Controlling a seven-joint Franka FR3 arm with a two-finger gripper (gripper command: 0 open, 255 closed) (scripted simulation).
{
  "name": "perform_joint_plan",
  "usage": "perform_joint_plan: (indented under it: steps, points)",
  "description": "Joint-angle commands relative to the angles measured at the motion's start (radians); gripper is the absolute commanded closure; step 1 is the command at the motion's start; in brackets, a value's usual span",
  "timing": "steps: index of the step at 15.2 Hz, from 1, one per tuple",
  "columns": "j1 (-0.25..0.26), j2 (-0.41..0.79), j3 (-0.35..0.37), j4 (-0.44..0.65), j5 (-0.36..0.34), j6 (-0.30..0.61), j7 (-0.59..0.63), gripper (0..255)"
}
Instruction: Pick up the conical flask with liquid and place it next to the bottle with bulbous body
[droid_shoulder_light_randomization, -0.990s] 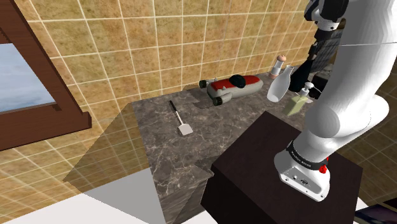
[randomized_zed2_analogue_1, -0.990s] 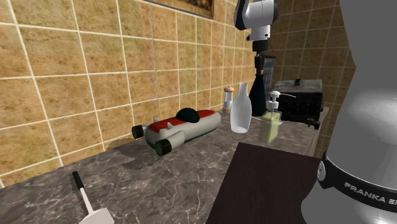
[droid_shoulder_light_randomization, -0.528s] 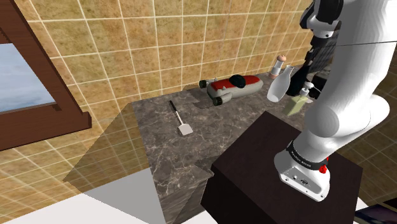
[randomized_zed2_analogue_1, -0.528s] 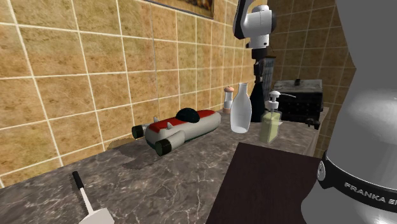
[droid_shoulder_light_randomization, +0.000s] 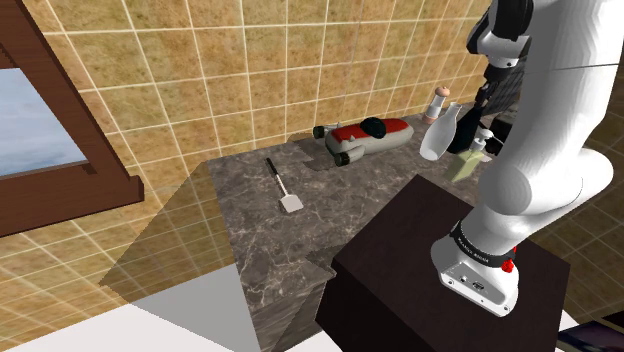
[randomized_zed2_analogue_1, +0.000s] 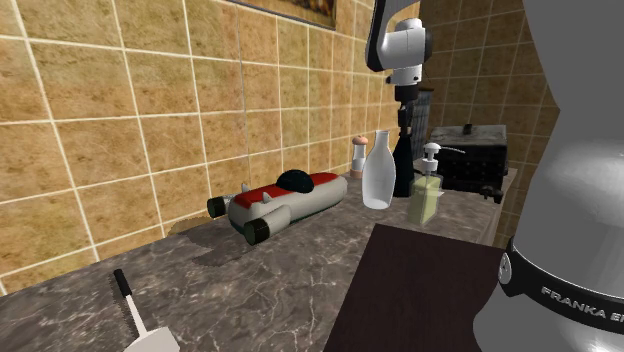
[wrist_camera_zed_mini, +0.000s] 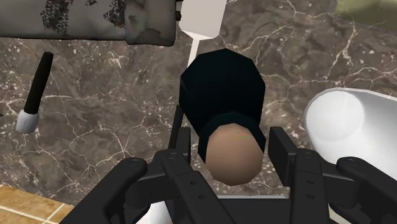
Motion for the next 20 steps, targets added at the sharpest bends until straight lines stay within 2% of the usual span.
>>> perform_joint_plan:
  steps: [1, 5, 6, 11, 15, 20]
  points:
    - [-0.001, 0.007, 0.004, -0.005, 0.002, -0.001, 0.000, 255]
    - [-0.001, 0.007, 0.003, -0.005, 0.002, -0.001, 0.000, 255]
    - [-0.003, 0.011, 0.005, 0.000, 0.004, -0.003, 0.000, 0]
    - [-0.001, 0.007, 0.003, -0.005, 0.002, -0.001, 0.000, 0]
    - [0.045, -0.066, -0.042, 0.027, -0.059, -0.094, 0.038, 0]
    - [0.045, -0.066, -0.042, 0.027, -0.059, -0.094, 0.038, 0]
